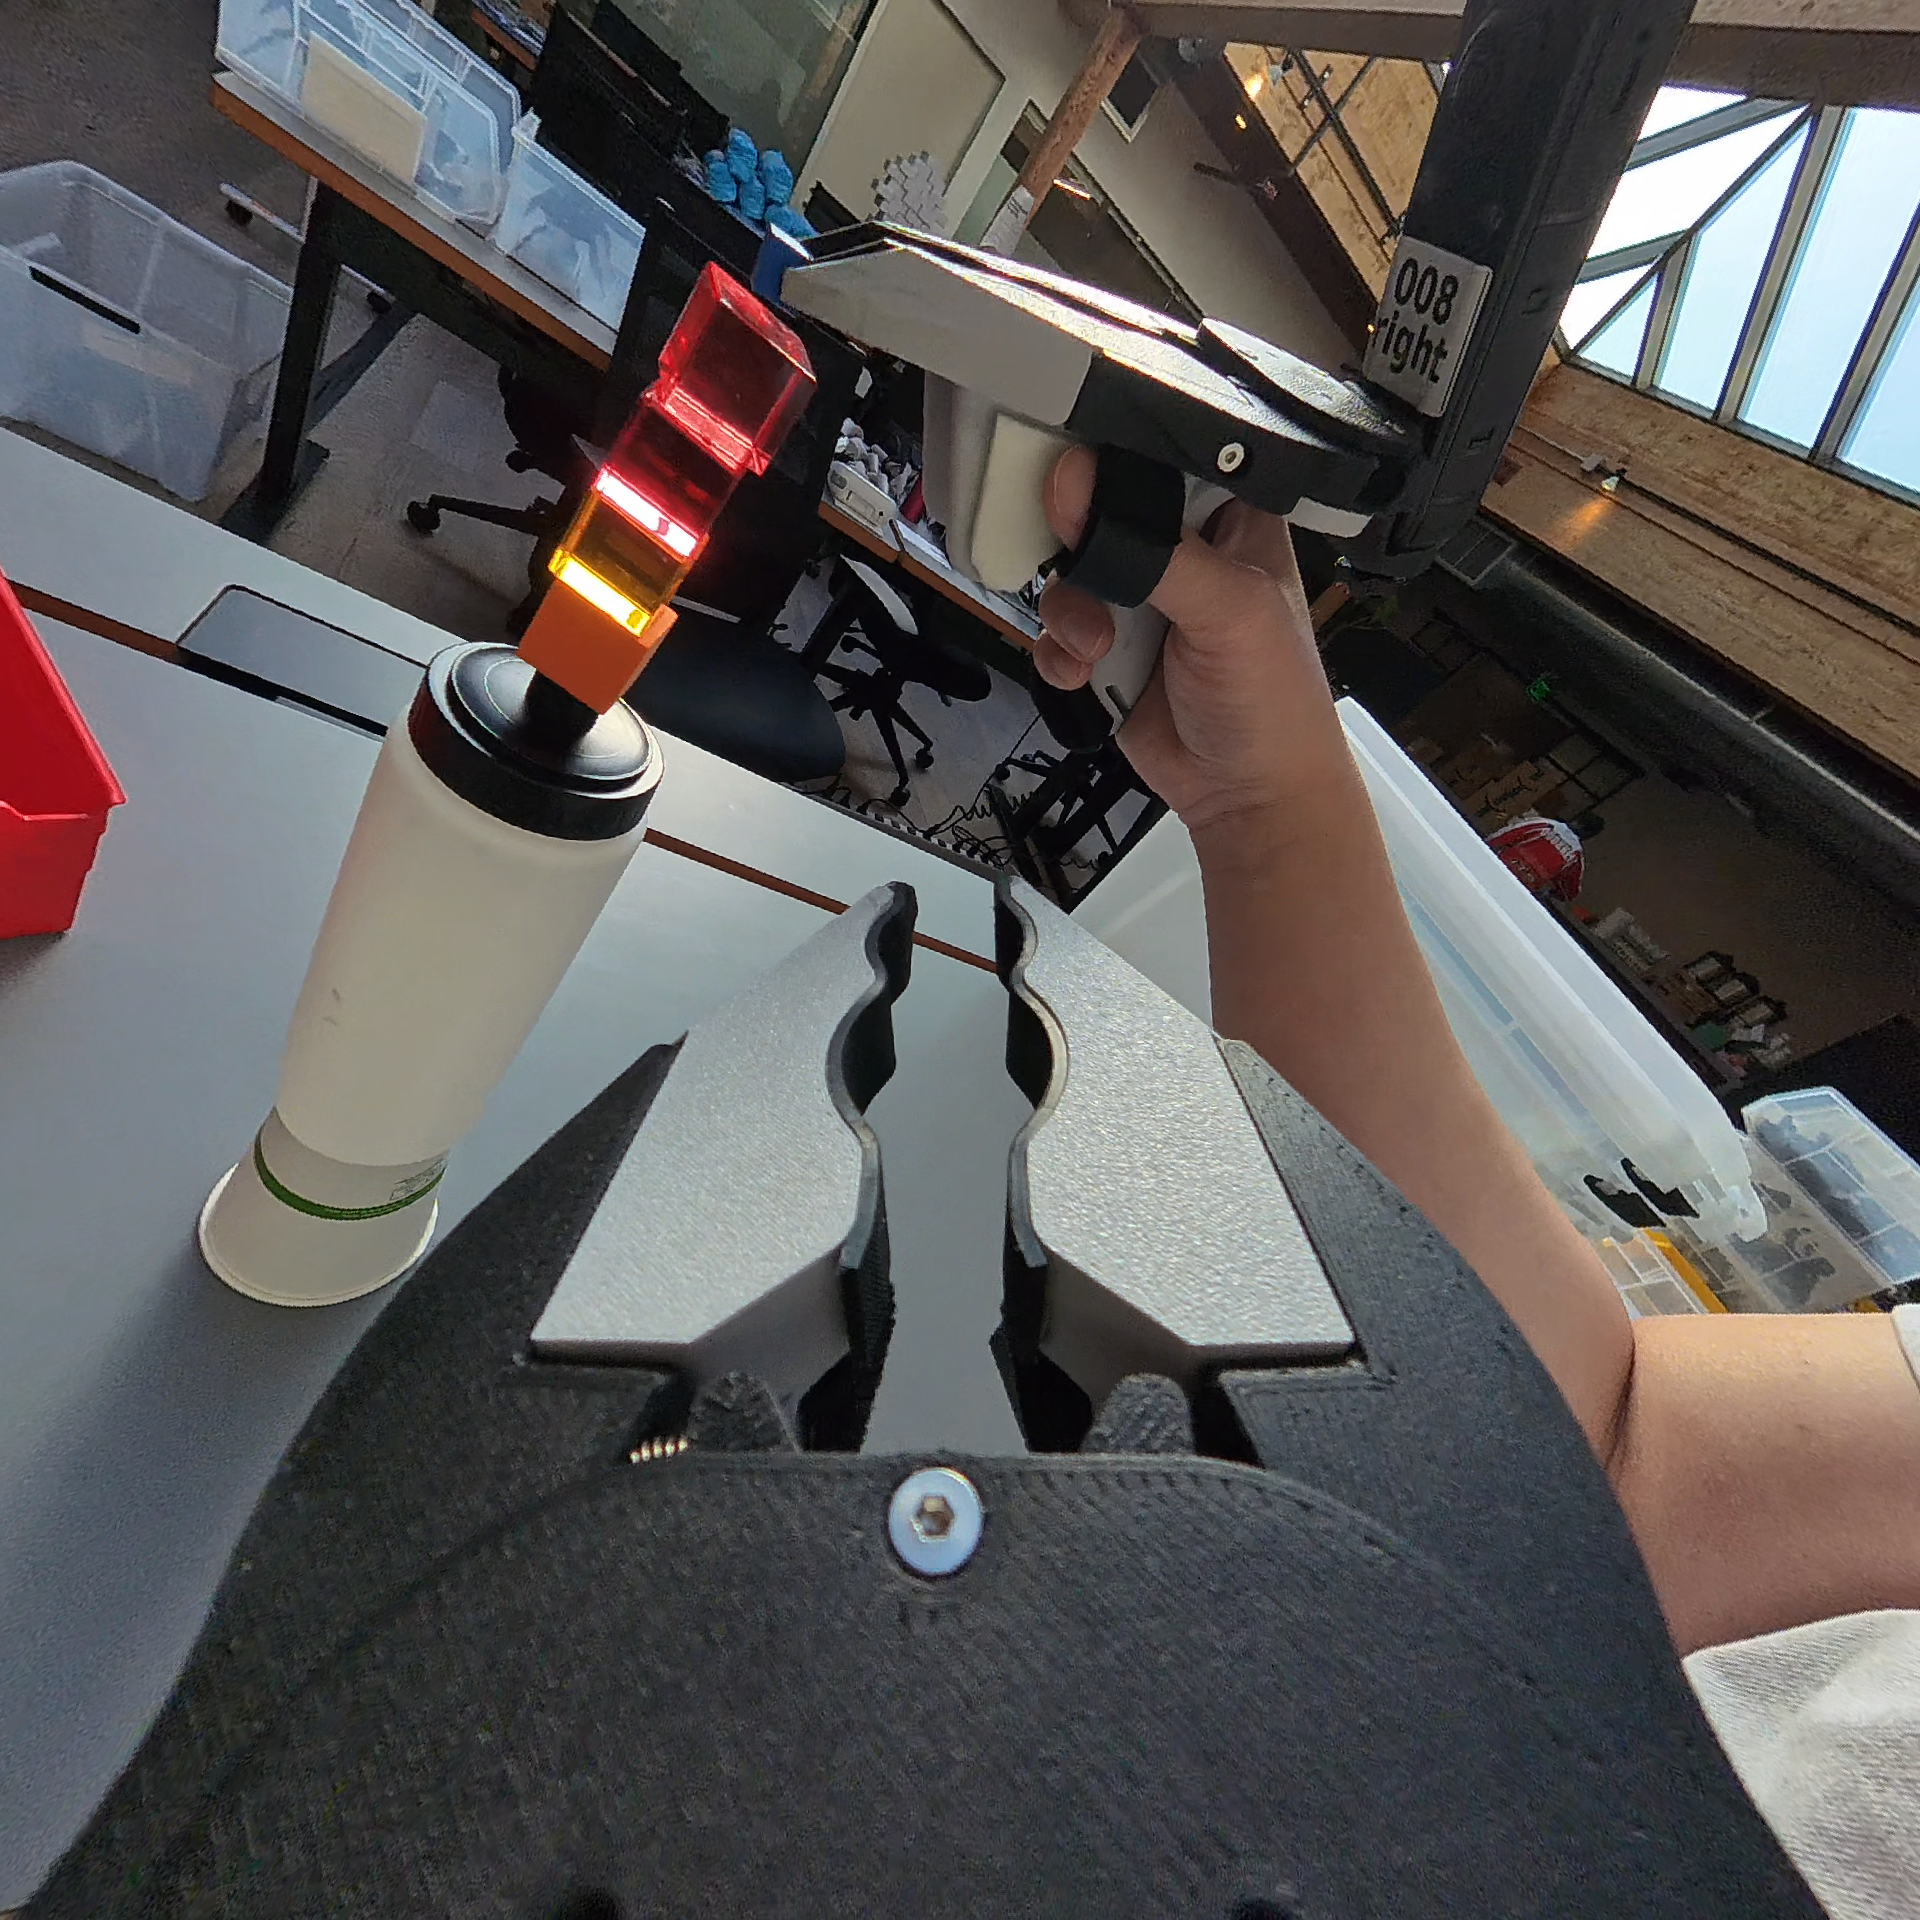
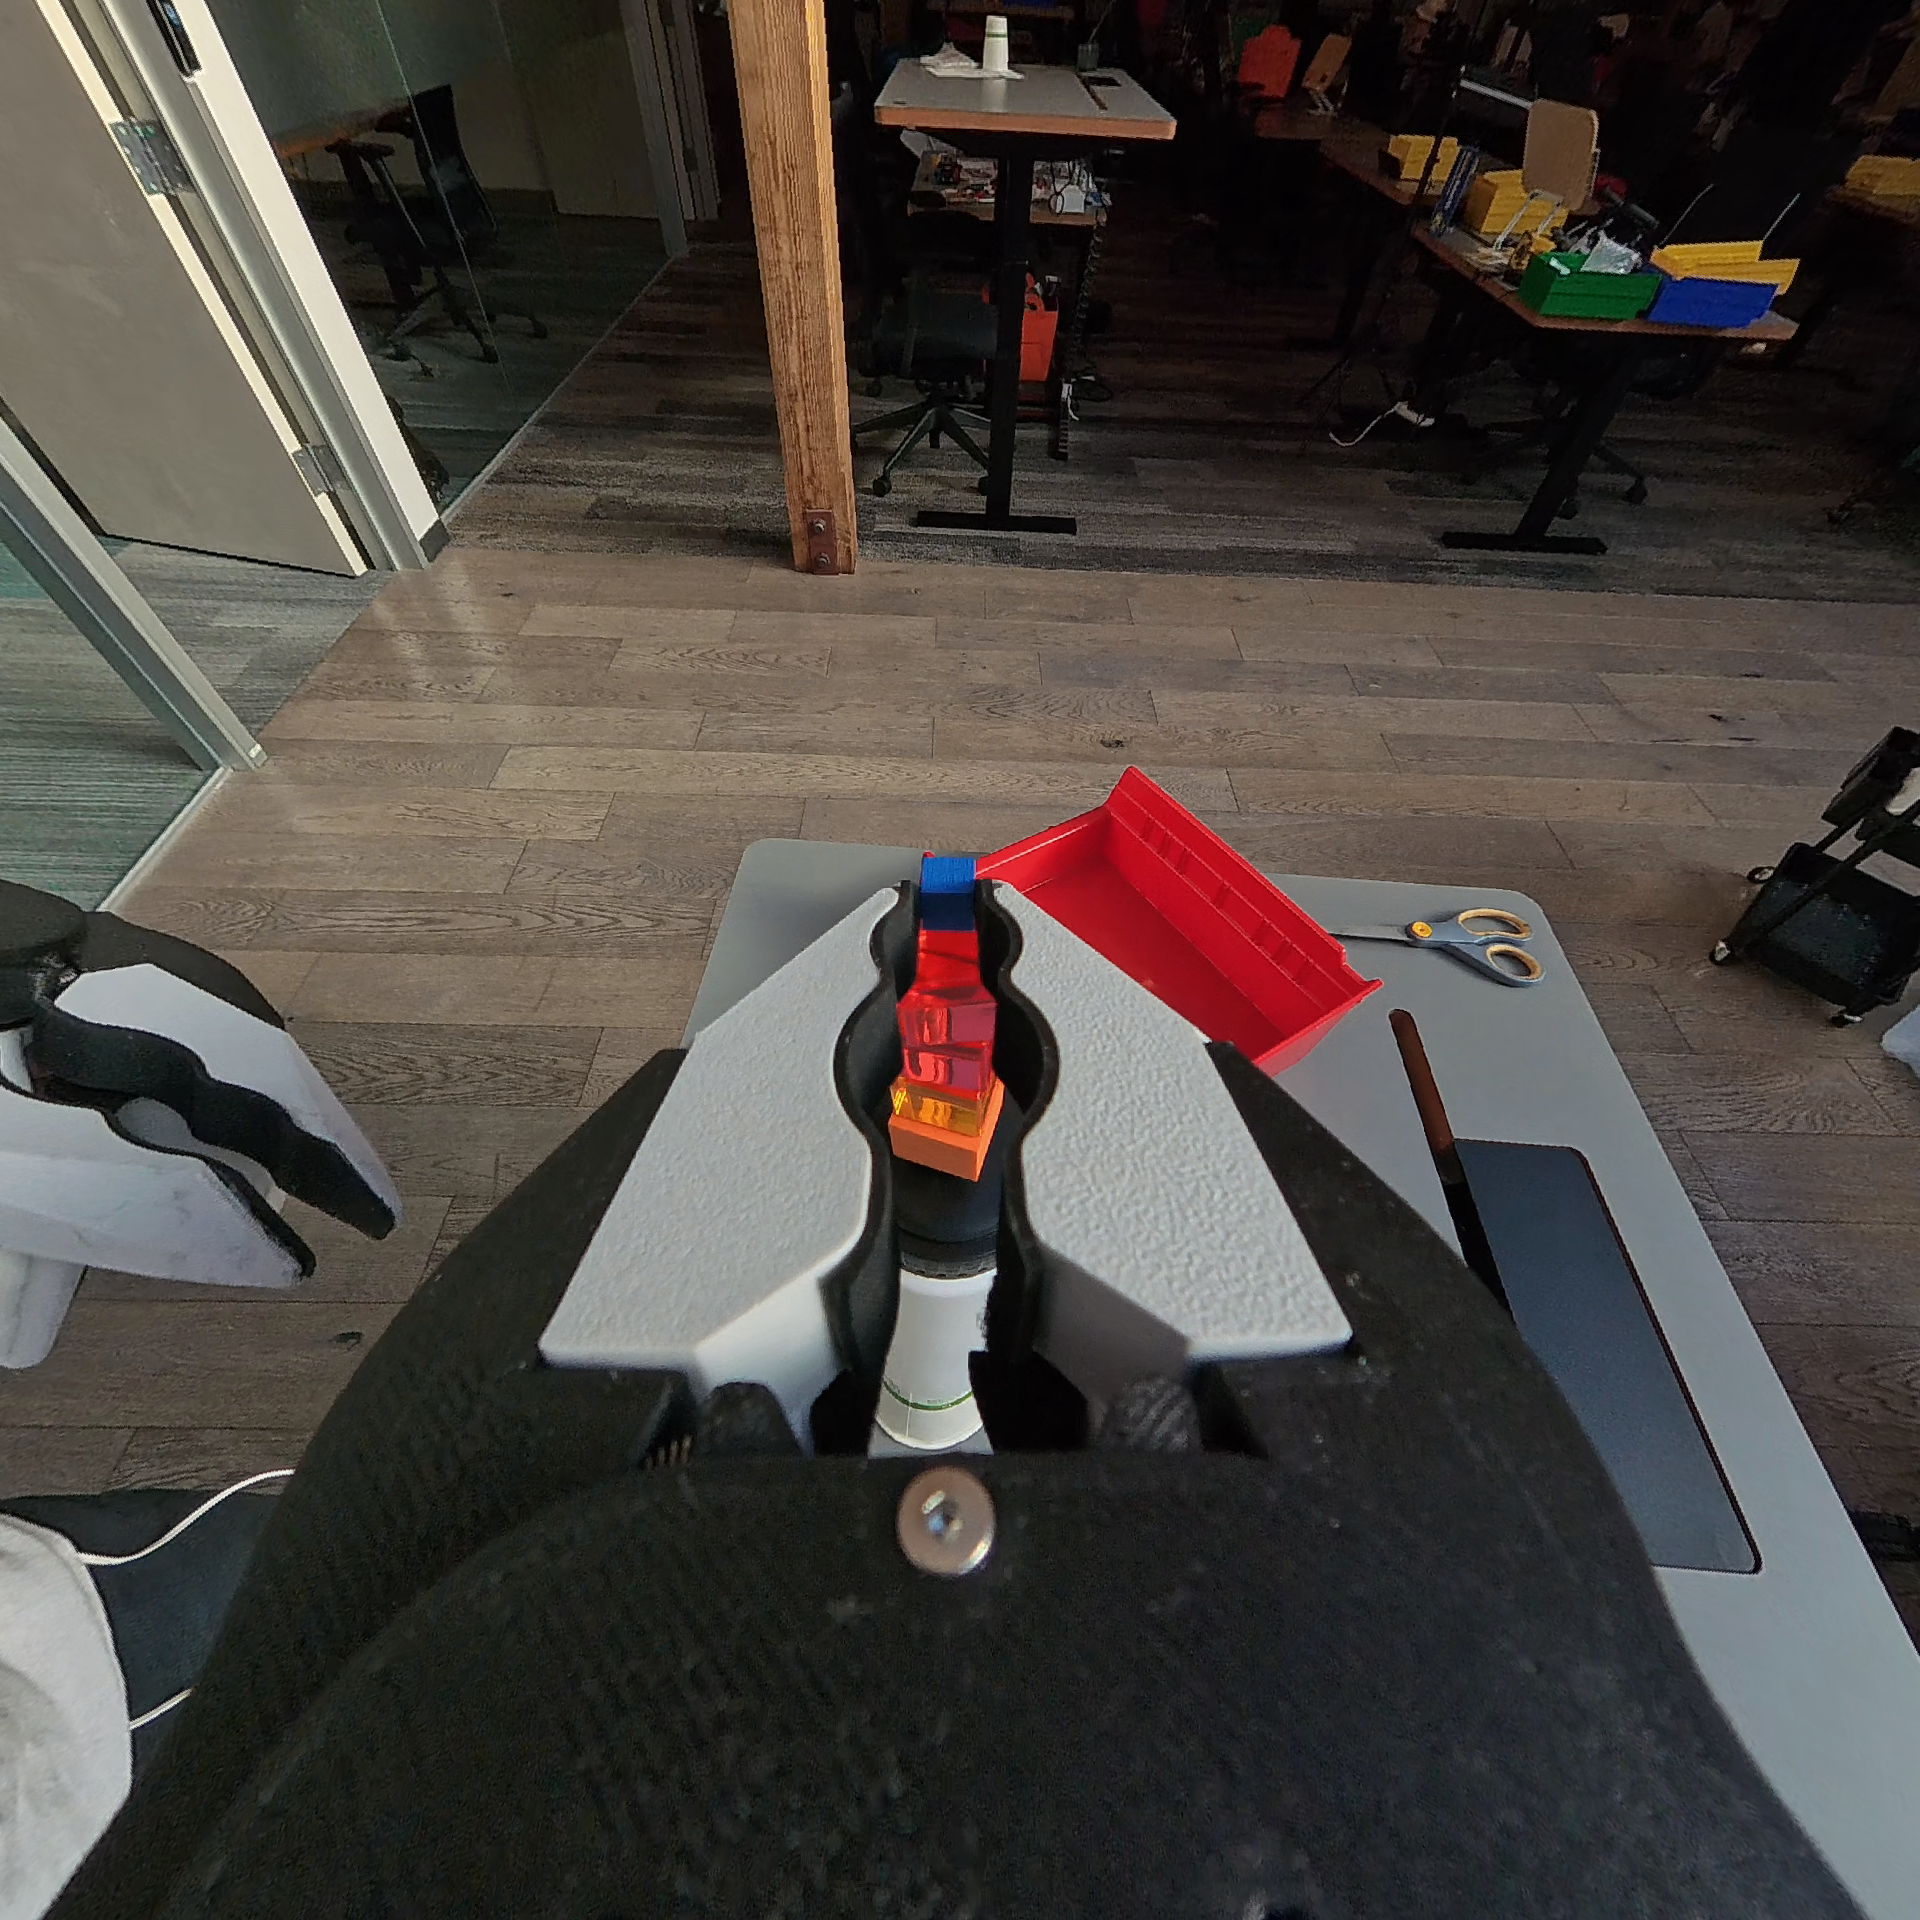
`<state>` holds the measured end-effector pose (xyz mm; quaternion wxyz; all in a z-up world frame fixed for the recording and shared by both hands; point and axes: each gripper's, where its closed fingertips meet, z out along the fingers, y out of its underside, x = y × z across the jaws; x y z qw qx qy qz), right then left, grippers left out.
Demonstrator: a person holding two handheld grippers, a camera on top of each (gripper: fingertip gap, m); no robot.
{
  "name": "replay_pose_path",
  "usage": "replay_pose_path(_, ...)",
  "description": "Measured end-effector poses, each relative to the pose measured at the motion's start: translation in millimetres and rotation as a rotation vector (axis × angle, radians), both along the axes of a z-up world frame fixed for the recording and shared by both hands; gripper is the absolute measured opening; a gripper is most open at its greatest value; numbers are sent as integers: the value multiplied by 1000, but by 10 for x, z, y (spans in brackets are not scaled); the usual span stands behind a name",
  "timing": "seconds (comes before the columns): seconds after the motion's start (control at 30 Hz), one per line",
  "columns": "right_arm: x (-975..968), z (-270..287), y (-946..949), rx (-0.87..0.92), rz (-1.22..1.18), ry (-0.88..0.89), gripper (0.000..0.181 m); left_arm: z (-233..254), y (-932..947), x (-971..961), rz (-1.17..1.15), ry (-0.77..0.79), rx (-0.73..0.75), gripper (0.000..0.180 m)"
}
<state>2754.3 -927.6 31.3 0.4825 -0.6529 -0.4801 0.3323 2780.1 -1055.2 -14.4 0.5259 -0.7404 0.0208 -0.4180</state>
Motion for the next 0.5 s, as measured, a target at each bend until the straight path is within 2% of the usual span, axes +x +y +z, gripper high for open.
replay_pose_path(0.5,-8,-30,11,-6,5,0,10,-14,9,26,-4,1,-3,14)
